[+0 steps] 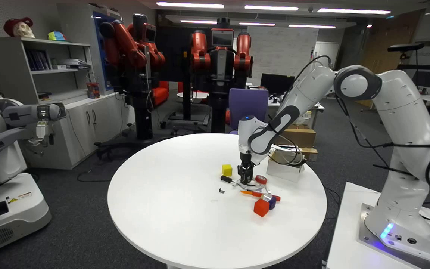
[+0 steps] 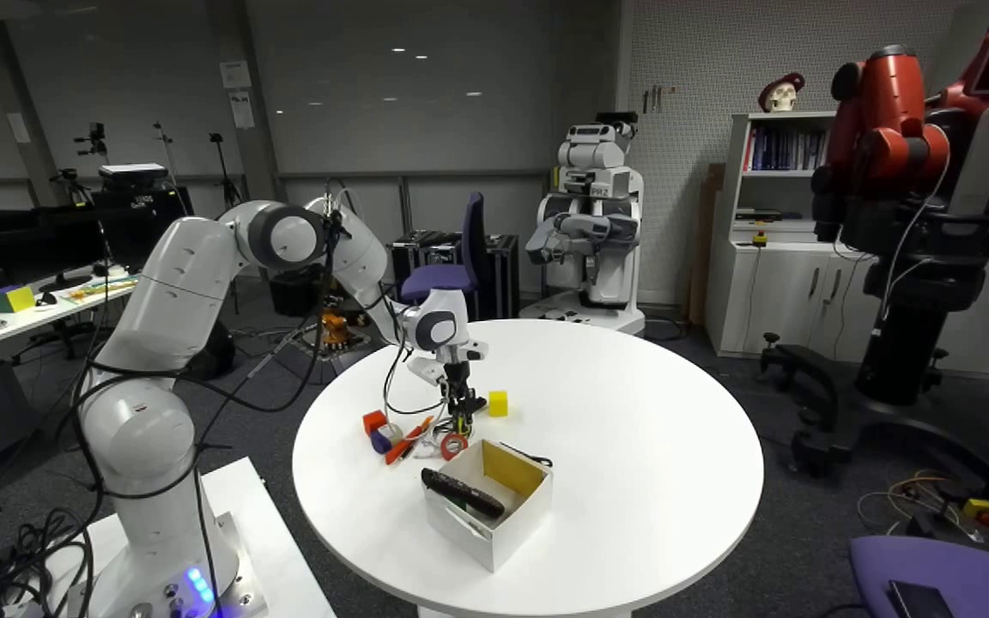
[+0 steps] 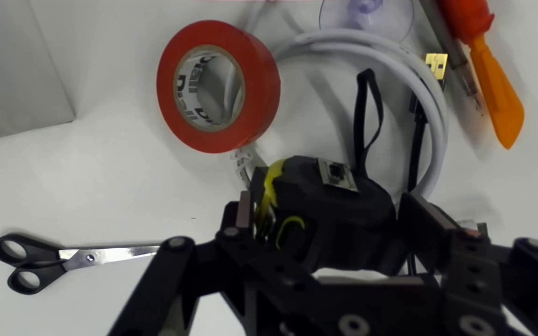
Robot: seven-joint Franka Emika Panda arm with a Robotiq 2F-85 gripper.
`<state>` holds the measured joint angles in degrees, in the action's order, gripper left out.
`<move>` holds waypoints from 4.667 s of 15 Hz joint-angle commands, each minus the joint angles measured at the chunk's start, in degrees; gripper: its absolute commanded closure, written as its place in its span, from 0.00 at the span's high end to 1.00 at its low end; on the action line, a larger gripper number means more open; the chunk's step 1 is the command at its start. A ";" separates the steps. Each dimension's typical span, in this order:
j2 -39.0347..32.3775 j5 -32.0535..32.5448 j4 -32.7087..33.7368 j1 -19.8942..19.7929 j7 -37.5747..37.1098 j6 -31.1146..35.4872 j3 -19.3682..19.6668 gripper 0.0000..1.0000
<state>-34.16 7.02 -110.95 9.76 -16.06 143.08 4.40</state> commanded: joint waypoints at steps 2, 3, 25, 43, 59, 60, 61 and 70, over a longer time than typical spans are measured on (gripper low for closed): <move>-0.42 1.27 0.82 0.38 -0.69 -0.31 0.81 0.52; -0.23 1.31 0.63 0.39 -0.70 -0.49 0.85 0.51; 16.47 4.85 -0.85 -8.10 3.72 -23.34 2.67 0.51; 9.47 14.35 -1.16 -12.72 2.82 -27.24 7.69 1.00; 25.42 -10.75 -12.22 -11.52 0.33 -21.57 -1.52 1.00; 24.68 -12.24 -12.92 -11.34 0.38 -19.50 -1.74 1.00; 23.97 -12.88 -14.06 -11.06 -0.32 -16.03 -1.80 1.00; 11.70 -17.86 -14.71 -11.58 4.71 -2.17 -4.18 1.00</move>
<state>-19.98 -7.06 -126.99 -0.68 -14.51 140.69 1.60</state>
